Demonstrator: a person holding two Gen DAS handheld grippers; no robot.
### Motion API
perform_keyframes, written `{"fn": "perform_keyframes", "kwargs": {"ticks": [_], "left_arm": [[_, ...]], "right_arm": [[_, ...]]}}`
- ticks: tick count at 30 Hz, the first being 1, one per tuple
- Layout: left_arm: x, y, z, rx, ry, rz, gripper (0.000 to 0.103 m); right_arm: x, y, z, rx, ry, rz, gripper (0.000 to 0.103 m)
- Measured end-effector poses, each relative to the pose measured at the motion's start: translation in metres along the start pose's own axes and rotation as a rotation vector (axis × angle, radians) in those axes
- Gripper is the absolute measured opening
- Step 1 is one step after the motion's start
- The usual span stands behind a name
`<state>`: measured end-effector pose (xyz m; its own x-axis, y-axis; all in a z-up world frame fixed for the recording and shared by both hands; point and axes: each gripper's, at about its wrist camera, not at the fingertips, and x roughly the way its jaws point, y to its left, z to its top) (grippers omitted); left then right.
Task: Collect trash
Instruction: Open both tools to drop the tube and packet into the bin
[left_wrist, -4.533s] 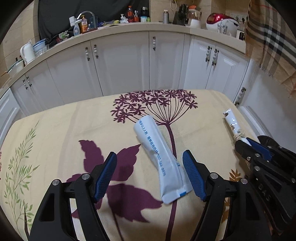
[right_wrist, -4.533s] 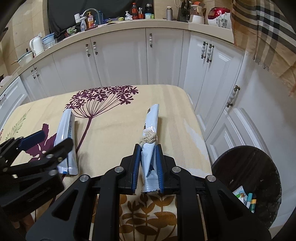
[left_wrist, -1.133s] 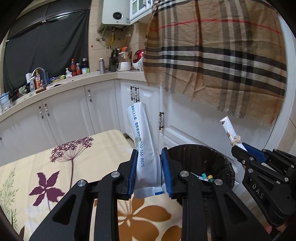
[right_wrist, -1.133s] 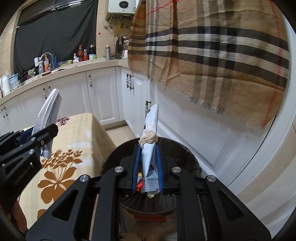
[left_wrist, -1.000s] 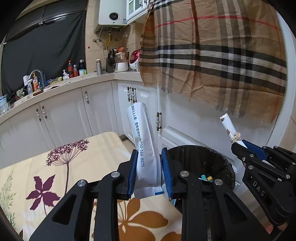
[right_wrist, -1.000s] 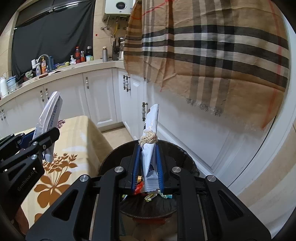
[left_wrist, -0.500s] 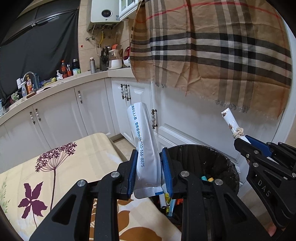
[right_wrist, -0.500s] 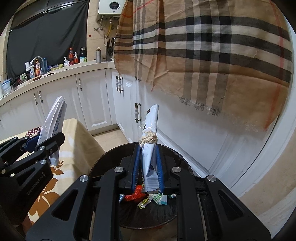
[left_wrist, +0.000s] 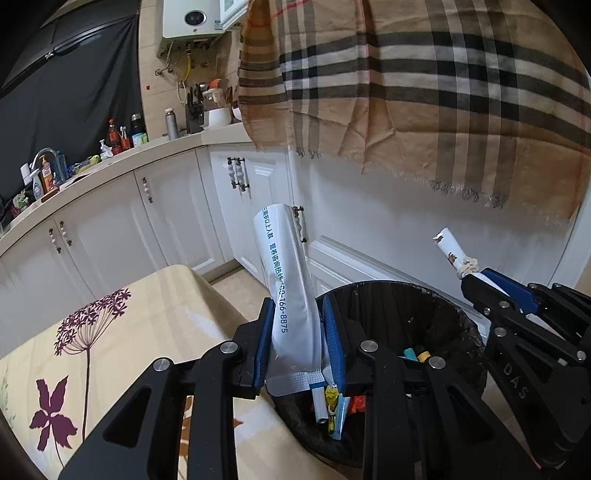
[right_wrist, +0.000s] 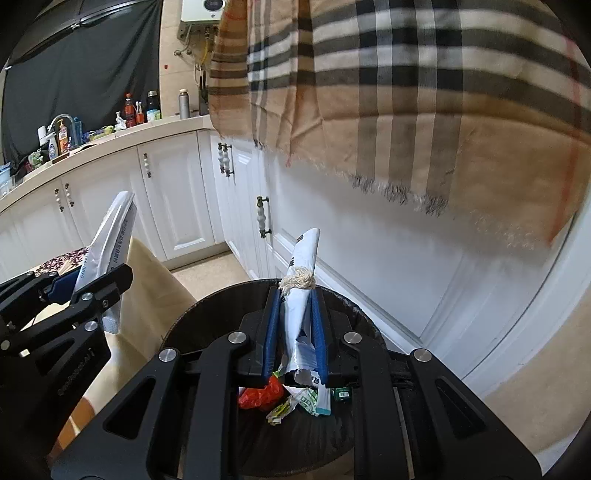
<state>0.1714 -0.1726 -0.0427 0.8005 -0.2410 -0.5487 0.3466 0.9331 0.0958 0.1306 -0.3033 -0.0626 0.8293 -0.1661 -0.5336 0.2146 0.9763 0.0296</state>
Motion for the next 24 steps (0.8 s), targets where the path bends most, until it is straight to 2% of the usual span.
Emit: {"fn": "perform_keyframes", "kwargs": {"ticks": [2,4,5,6,14,19,21,24], "left_arm": [[0.006,-0.001,0.001,0.003,0.017,-0.01,0.03],[0.01,-0.001,0.0,-0.001,0.029,-0.007,0.04],[0.011,0.0,0.0,-0.007,0.03,-0.006,0.049],[0.011,0.0,0.0,-0.012,0.031,-0.005,0.053],[0.011,0.002,-0.002,-0.029,0.029,0.001,0.062],[0.004,0.002,0.001,-0.021,0.002,0.01,0.068],[0.002,0.002,0.002,-0.022,-0.006,0.011,0.071],[-0.004,0.004,0.002,-0.023,-0.019,0.013,0.073]], "right_arm": [[0.008,-0.002,-0.001,0.008,0.011,-0.003,0.017],[0.016,-0.004,-0.001,0.009,0.029,-0.001,0.018],[0.019,-0.004,-0.002,0.01,0.032,-0.003,0.023],[0.021,-0.005,-0.003,0.014,0.031,-0.012,0.033],[0.017,-0.006,-0.005,0.017,0.024,-0.027,0.035],[0.008,-0.006,-0.003,0.015,0.008,-0.039,0.044],[0.003,-0.005,-0.001,0.017,0.001,-0.044,0.051],[-0.004,-0.003,0.001,0.018,-0.012,-0.05,0.057]]}}
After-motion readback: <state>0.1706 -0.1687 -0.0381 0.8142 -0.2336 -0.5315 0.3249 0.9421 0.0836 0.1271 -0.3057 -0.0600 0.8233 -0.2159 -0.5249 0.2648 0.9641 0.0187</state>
